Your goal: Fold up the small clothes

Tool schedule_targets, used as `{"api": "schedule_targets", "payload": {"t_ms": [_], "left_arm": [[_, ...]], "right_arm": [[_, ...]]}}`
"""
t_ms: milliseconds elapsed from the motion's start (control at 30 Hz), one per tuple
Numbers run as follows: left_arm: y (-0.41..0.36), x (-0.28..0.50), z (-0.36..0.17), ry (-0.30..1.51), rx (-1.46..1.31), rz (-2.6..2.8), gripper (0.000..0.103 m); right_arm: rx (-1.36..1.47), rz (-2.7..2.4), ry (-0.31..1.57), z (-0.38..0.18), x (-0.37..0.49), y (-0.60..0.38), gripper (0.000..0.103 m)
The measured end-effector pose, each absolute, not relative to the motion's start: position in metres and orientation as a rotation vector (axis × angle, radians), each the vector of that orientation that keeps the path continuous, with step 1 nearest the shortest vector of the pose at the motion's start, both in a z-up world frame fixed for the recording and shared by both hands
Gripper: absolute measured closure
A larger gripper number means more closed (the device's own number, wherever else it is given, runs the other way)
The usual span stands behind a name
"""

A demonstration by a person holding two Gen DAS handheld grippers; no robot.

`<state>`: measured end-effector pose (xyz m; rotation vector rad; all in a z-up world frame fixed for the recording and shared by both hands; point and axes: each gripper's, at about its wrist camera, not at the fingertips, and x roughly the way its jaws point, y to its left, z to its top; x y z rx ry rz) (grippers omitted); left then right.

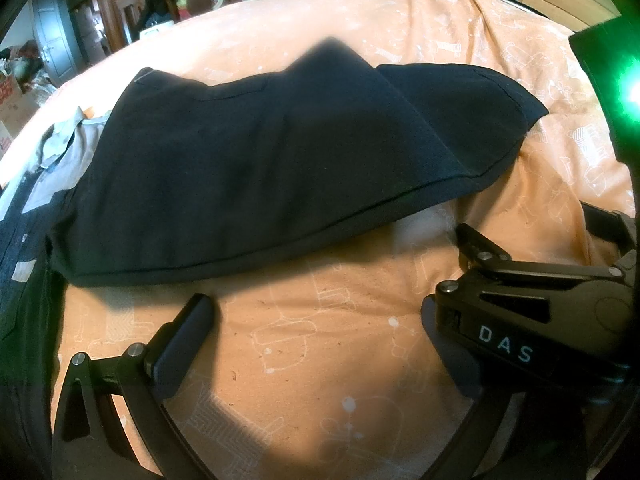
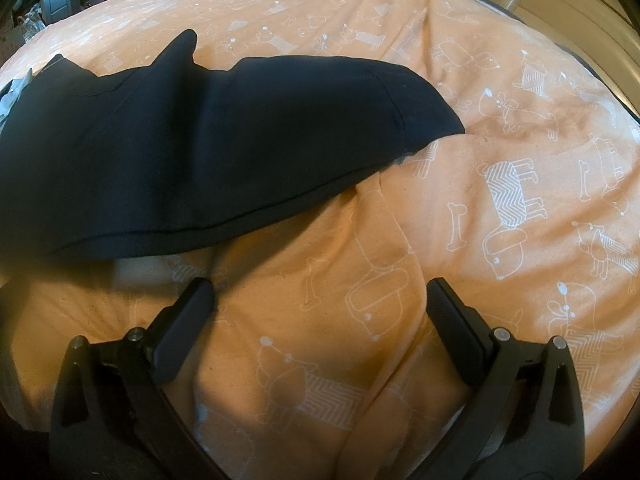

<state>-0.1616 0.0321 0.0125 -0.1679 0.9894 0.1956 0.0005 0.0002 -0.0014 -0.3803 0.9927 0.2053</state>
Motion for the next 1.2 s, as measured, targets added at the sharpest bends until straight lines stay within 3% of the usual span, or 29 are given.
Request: {"api": "schedule_targets", "payload": {"t_ms": [967, 1200], "left_arm": [[0.036, -0.159, 0.009, 0.962, -0.188, 0.194, 0.000], [0.040, -0.146, 0.012, 1.010, -0.183, 0.146, 0.000]], "right_arm": [[-0.371, 0.218, 1.004, -0.005, 0.005, 0.022, 0.000], [-0.308, 0.281, 1.091, 0.002, 0.019, 0.012, 0.000]]}}
